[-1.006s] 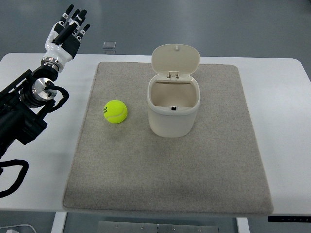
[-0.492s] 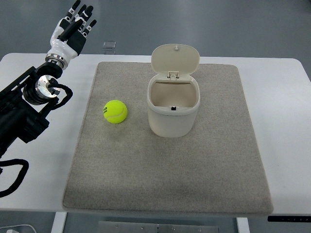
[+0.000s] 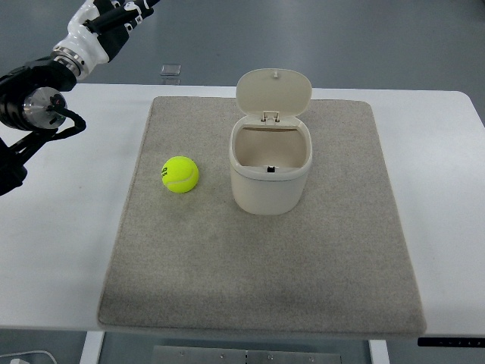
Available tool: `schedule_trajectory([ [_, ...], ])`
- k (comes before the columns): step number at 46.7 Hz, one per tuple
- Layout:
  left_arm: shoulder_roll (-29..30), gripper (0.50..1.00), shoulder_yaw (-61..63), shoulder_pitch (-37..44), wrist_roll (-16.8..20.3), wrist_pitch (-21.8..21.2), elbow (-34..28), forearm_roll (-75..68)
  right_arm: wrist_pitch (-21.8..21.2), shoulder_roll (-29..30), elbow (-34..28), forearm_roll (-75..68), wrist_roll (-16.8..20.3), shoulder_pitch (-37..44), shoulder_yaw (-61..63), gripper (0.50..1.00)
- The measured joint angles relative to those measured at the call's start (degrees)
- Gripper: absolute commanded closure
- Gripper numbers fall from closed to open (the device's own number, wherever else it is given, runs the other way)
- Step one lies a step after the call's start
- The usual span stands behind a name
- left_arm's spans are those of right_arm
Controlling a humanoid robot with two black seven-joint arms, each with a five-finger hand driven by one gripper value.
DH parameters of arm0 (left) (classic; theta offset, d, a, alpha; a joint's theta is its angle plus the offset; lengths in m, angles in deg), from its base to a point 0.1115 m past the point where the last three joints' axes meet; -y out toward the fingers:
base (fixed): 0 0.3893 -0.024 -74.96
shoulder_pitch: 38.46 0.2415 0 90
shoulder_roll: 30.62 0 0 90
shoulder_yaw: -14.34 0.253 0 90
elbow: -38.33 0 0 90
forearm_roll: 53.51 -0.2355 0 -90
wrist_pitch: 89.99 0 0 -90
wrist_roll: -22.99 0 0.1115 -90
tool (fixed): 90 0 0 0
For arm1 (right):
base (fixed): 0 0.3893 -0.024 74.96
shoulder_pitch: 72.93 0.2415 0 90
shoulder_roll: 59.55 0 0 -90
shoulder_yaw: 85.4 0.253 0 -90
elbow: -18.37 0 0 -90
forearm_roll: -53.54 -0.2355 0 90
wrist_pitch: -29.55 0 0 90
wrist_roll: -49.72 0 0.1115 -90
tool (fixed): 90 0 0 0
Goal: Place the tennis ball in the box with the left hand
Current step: 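Swing the left hand over the mat toward the tennis ball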
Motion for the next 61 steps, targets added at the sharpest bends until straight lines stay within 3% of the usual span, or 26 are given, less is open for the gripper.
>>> schedule_trajectory([
  [8,5.11,0.514,12.42,-4.83,-6.70,-0.25,4.69,0.02,0.01,0.00,-0.01,0.00,0.00,0.01,0.00,0.562],
  [22,5.95,0.527,27.32,-9.26,-9.71,-0.45,7.82,-0.07,0.00,0.00,-0.01,0.00,0.00,0.01,0.00,0.562],
  [29,5.95,0.566,33.86,-12.41,-10.16,-3.30,10.80,-0.71,0.00,0.00,-0.01,0.00,0.00,0.01,0.00,0.560],
  [32,5.95,0.621,36.03,-13.77,-10.17,-4.41,12.24,-0.92,0.00,0.00,-0.01,0.00,0.00,0.01,0.00,0.562],
  [36,5.95,0.641,38.12,-15.06,-10.17,-5.38,13.44,-1.03,0.00,0.00,-0.01,0.00,0.00,0.01,0.00,0.562],
  [47,6.00,0.613,44.77,-18.11,-10.42,-8.58,17.22,-1.09,0.01,0.00,-0.01,0.00,0.00,0.01,0.00,0.562],
  [56,7.77,0.517,50.03,-21.21,-10.43,-9.92,20.86,-1.08,0.05,0.00,-0.01,0.00,0.00,0.00,0.00,0.562],
  [61,8.87,0.510,51.82,-22.83,-10.43,-10.01,21.45,-1.06,0.05,0.00,-0.01,0.00,0.00,0.00,0.00,0.562],
])
